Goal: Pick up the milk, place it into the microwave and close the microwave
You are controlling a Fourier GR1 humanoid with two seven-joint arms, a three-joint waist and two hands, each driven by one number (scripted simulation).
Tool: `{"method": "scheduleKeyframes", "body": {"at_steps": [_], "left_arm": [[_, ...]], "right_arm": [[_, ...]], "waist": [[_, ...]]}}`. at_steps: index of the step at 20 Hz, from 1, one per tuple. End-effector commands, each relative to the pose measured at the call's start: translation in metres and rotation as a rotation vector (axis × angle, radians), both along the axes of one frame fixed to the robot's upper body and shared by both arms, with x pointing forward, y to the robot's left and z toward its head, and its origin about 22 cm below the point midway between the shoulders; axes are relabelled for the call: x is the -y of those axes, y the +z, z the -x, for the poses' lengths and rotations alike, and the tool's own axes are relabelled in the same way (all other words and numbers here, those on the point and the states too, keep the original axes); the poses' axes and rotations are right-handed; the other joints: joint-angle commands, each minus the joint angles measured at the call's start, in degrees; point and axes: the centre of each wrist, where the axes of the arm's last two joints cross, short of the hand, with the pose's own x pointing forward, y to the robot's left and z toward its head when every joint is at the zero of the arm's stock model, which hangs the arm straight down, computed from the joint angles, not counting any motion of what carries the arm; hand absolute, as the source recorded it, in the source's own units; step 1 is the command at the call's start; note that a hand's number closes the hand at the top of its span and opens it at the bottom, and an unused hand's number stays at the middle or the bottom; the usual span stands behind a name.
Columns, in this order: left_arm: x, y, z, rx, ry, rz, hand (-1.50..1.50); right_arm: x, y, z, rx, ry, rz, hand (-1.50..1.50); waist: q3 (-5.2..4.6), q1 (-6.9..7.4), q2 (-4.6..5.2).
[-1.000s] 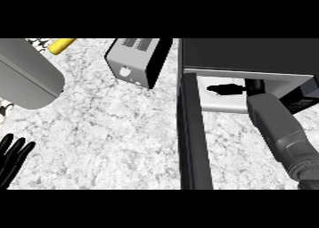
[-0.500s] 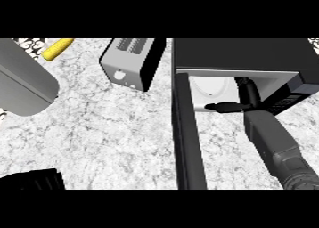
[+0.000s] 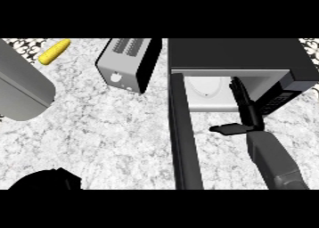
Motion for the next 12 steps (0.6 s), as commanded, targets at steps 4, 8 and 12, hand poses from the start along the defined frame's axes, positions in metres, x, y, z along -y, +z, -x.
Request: {"method": "scheduleKeyframes", "body": {"at_steps": [4,8,12], "left_arm": [[0.029,0.003,-0.006,0.002,-0.070,-0.079,1.50],[0.059,-0.002,-0.025,0.028,-0.078,-0.086,1.50],[0.087,-0.015,-0.048,0.078,-0.175,-0.180,1.50]], "right_arm": [[0.016,-0.050,0.074,-0.055,-0.045,-0.032,-1.50],[0.048,-0.036,0.085,-0.029,-0.074,-0.009,-1.50],[0.090,-0.033,0.119,-0.054,-0.066,0.004,-1.50]], "waist": [[0.03,-2.45,-0.11],[0.02,-2.18,0.16],[0.00,-3.07,0.29]]}}
